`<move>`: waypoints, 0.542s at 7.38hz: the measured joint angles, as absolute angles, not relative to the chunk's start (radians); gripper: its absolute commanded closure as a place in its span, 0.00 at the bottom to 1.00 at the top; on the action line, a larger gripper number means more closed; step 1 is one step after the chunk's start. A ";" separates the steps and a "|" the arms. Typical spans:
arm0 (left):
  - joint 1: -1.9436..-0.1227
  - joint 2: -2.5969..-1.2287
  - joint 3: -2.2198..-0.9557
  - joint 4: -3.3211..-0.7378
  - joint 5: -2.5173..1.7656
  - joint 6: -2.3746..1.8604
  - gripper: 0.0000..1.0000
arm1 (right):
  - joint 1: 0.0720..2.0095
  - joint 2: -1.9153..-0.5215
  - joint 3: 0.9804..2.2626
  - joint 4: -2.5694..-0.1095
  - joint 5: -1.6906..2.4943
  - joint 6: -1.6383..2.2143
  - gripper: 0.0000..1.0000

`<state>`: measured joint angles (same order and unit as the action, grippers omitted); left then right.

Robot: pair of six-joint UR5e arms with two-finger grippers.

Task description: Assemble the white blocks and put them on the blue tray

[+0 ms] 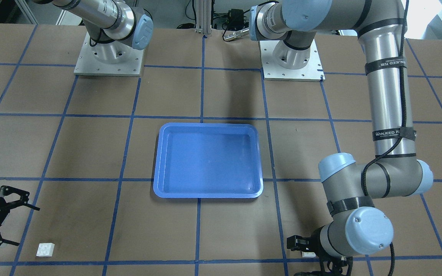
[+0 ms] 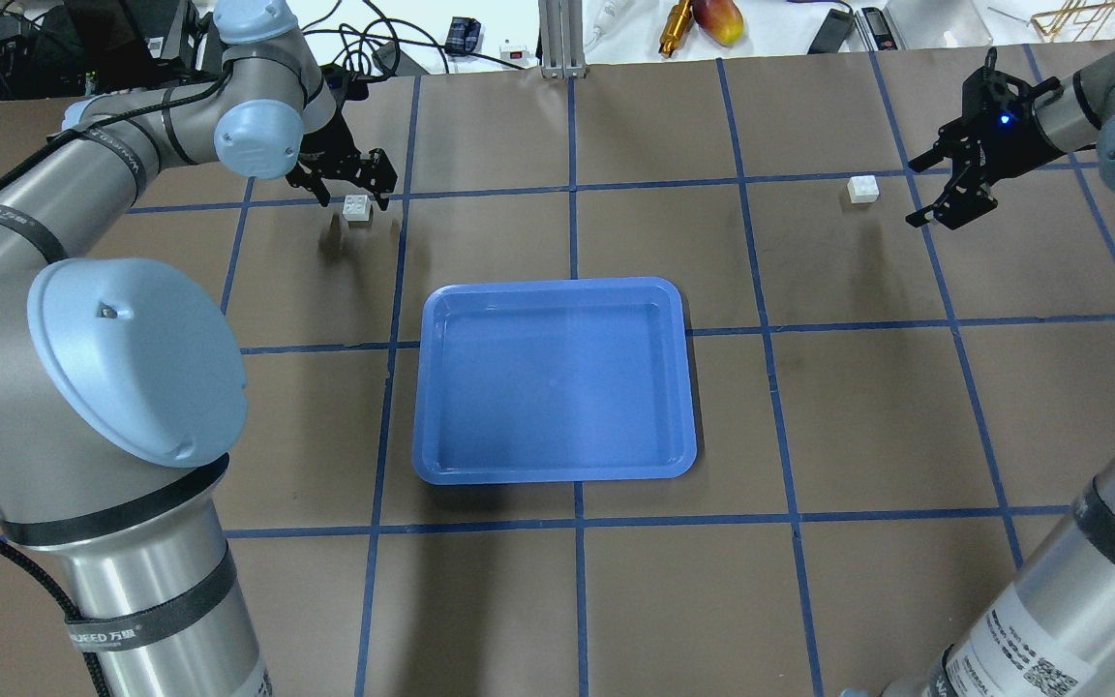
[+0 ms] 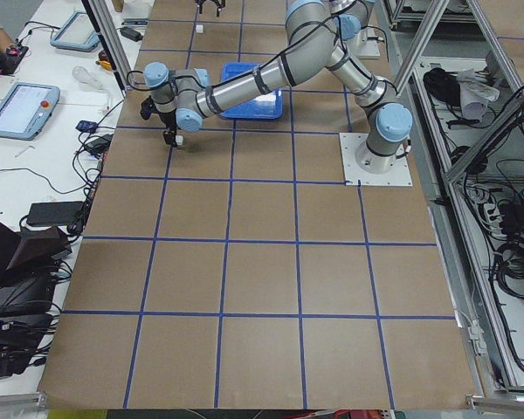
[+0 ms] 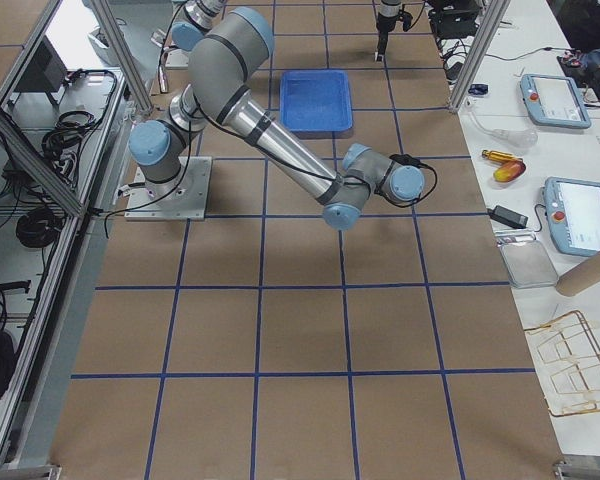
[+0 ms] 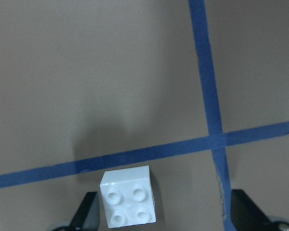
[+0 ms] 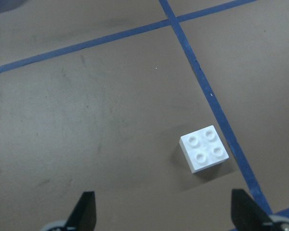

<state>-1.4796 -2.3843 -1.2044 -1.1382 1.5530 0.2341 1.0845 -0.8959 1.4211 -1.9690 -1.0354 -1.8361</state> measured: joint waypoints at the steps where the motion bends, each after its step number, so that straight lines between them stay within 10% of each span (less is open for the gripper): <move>1: -1.477 -2.385 -1.210 -1.138 1.553 0.230 0.38 | 1.085 -0.872 1.387 -1.965 -1.036 -1.858 0.00; 3: -1.476 -2.387 -1.216 -1.138 1.552 0.226 0.94 | 1.089 -0.819 1.331 -1.964 -1.013 -1.879 0.02; 4: -1.476 -2.387 -1.216 -1.137 1.552 0.231 0.99 | 1.099 -0.793 1.303 -1.963 -0.998 -1.894 0.02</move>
<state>-1.4758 -2.3868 -1.2161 -1.1373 1.5524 0.2305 1.0988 -0.7934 1.3033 -1.9629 -0.9983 -1.8941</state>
